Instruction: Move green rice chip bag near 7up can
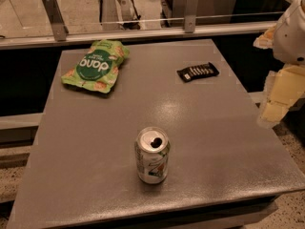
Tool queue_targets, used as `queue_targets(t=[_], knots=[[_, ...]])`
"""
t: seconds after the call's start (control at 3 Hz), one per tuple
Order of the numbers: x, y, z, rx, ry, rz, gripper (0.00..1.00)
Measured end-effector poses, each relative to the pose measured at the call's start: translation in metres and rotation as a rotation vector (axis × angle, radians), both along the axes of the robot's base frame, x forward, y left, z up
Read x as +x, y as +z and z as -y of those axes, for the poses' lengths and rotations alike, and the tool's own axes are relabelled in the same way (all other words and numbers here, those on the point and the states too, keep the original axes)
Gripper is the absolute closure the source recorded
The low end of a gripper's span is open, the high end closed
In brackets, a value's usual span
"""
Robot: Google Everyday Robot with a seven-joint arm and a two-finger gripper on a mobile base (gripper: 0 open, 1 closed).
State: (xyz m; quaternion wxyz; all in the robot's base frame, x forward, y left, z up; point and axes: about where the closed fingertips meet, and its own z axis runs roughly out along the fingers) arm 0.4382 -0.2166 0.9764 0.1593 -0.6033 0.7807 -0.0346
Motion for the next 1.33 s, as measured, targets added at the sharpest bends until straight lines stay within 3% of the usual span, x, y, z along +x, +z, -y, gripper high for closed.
queue_targets(t=[0.33, 0.67, 1.33], knots=[[0.000, 0.000, 0.000, 0.000, 0.000, 0.000, 0.00], [0.023, 0.001, -0.010, 0.042, 0.027, 0.023, 0.00], [0.130, -0.012, -0.098, 0.236, 0.184, 0.092, 0.00]])
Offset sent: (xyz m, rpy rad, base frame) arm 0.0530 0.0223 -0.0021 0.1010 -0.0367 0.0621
